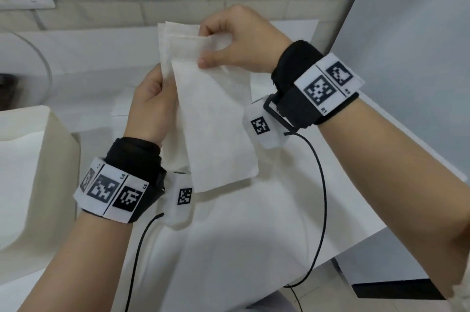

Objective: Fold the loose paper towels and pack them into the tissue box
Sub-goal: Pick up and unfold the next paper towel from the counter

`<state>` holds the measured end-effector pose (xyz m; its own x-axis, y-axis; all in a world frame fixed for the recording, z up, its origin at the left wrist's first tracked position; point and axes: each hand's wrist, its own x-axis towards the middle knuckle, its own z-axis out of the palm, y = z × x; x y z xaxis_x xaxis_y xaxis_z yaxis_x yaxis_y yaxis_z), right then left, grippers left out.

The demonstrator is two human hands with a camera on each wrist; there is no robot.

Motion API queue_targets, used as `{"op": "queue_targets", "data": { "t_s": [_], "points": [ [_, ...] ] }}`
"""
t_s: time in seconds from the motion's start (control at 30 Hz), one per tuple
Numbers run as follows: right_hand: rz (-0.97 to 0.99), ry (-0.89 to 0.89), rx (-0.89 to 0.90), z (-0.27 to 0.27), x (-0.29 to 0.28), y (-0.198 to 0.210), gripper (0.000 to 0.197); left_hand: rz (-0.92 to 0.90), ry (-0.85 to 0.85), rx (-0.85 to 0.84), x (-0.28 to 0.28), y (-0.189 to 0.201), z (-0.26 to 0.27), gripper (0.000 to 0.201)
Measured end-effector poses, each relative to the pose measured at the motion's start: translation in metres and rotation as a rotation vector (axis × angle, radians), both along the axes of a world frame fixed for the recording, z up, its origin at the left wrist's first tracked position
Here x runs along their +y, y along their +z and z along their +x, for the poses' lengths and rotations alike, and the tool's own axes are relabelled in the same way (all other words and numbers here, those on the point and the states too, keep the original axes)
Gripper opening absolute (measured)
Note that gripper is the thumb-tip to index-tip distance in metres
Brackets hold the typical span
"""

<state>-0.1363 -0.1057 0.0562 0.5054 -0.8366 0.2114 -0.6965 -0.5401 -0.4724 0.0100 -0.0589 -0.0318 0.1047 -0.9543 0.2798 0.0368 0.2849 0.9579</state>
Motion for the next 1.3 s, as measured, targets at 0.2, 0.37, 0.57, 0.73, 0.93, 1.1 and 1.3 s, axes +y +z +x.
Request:
{"op": "queue_targets", "data": {
  "t_s": [0.2, 0.37, 0.57, 0.73, 0.93, 1.1, 1.3],
  "points": [
    [-0.072, -0.041, -0.32, 0.02, 0.004, -0.012, 0.025, 0.018, -0.029, 0.071, 0.017, 0.0, 0.01, 0.023],
    [0.346, -0.131, -0.919, 0.025, 0.022, -0.039, 0.055, -0.035, 0.076, 0.115, 0.023, -0.005, 0.023, 0.046],
    [0.404, -0.104, -0.659, 0.042, 0.047, -0.077, 0.039, 0.055, 0.16, 0.027, 0.035, -0.01, 0.039, 0.046],
    [0.456, -0.132, -0.766, 0.058, 0.063, -0.089, 0.018, 0.13, 0.147, -0.104, 0.045, -0.016, 0.046, 0.042],
    [0.533, -0.092, -0.959, 0.055, 0.067, -0.092, 0.014, 0.166, 0.12, 0.044, 0.062, -0.021, 0.046, 0.03],
    [0.492, -0.014, -0.884, 0.053, 0.07, -0.092, 0.026, 0.119, 0.172, -0.038, 0.069, -0.024, 0.042, 0.035],
    [0.328, 0.01, -0.707, 0.055, 0.077, -0.103, 0.026, 0.011, 0.252, -0.027, 0.071, -0.021, 0.035, 0.045]
  ]
}}
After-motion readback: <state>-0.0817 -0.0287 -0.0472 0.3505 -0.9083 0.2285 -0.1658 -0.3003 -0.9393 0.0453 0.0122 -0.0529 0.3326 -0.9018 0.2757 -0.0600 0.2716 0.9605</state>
